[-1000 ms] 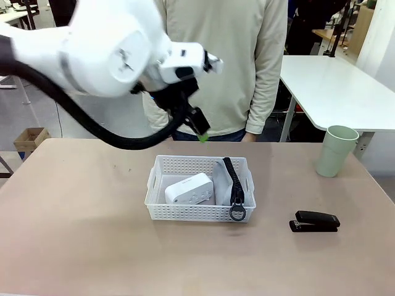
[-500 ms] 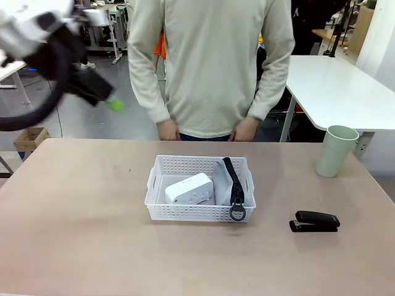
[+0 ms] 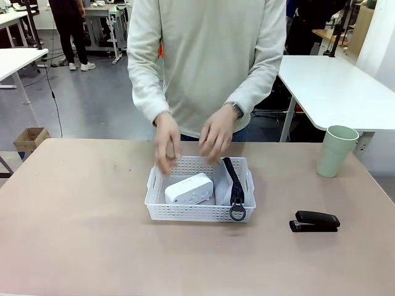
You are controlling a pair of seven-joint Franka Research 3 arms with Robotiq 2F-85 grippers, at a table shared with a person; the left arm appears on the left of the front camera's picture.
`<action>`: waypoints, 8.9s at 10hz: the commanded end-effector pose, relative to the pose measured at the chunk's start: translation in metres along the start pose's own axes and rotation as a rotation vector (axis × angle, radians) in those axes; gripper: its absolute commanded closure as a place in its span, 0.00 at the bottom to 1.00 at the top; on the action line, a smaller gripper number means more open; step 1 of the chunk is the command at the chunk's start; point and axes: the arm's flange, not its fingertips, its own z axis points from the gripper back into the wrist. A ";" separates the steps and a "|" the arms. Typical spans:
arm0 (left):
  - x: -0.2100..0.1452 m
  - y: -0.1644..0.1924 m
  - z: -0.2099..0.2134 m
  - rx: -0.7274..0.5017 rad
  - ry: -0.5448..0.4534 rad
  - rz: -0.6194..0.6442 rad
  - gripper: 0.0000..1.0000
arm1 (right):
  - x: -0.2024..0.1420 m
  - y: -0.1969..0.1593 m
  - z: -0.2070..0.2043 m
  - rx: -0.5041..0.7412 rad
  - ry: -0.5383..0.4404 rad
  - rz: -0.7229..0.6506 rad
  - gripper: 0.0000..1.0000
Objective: Efficiently arrange items inside the basket to fit them all.
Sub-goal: Pick up the Digital clock and place it inside the Organizing basket, then pick up the Stapler and place it inside the Organizing basket.
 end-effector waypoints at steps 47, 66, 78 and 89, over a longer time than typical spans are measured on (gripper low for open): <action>-0.051 0.051 0.048 -0.056 -0.249 0.208 0.00 | -0.216 -0.001 -0.323 -1.112 0.778 0.696 0.00; -0.051 0.051 0.048 -0.056 -0.249 0.208 0.00 | -0.183 -0.031 -0.337 -0.242 1.588 2.171 0.00; -0.051 0.051 0.048 -0.056 -0.249 0.208 0.00 | -0.195 -0.014 -0.378 -0.452 1.691 1.896 0.00; -0.051 0.051 0.048 -0.056 -0.249 0.208 0.00 | -0.203 -0.088 -0.377 -0.463 1.700 1.969 0.00</action>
